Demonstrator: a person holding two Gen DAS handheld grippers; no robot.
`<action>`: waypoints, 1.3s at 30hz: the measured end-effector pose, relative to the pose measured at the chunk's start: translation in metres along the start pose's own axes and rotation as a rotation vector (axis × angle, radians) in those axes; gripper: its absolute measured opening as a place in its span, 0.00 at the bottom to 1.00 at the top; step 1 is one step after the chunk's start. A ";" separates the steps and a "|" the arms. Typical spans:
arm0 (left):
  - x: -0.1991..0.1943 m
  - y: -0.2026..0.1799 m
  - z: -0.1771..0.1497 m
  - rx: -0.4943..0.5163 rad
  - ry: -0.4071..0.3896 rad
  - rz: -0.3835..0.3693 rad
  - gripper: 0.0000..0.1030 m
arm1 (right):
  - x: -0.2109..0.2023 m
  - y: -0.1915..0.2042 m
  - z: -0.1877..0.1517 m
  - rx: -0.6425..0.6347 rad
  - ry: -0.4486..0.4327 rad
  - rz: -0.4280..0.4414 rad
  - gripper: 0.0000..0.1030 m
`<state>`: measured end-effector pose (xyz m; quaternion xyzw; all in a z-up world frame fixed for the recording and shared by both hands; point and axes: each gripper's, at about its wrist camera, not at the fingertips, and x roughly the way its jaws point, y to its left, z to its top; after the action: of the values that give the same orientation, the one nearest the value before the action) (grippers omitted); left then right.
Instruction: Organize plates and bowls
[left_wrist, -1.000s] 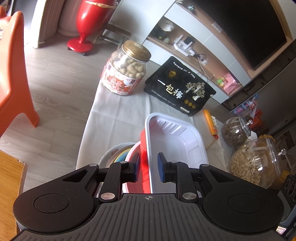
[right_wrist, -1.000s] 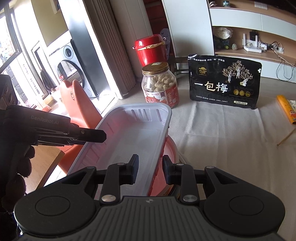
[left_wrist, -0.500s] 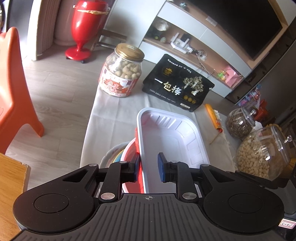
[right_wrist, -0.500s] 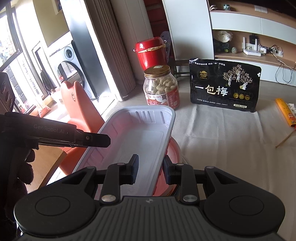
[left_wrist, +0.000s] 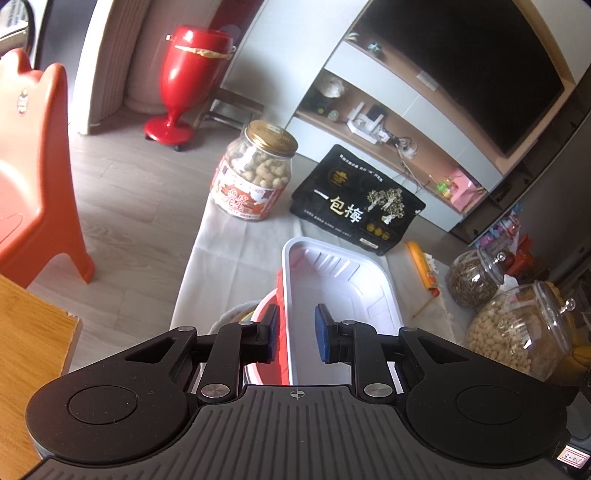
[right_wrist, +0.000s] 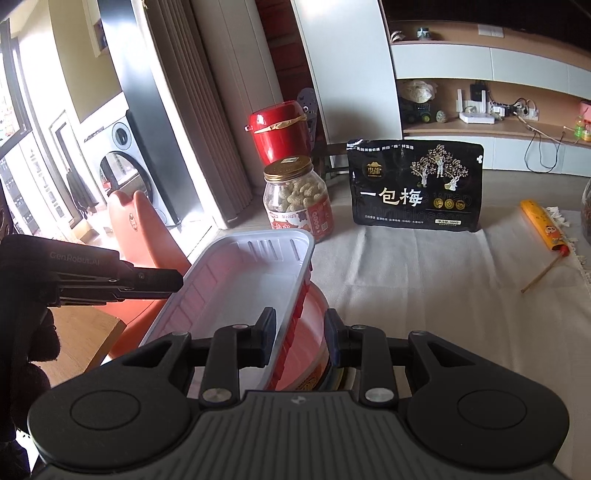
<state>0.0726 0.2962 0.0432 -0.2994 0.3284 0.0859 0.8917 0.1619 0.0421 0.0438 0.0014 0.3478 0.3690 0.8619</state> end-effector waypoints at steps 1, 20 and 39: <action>-0.010 0.001 -0.006 -0.023 -0.039 -0.008 0.22 | -0.007 -0.002 -0.004 0.007 -0.025 -0.002 0.28; -0.083 -0.111 -0.254 0.356 -0.337 0.243 0.16 | -0.111 -0.009 -0.150 -0.059 -0.086 -0.012 0.68; -0.080 -0.095 -0.264 0.311 -0.275 0.271 0.16 | -0.112 0.006 -0.170 -0.088 -0.065 -0.056 0.68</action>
<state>-0.0970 0.0679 -0.0198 -0.0973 0.2505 0.1933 0.9436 0.0013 -0.0684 -0.0165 -0.0340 0.3029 0.3593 0.8821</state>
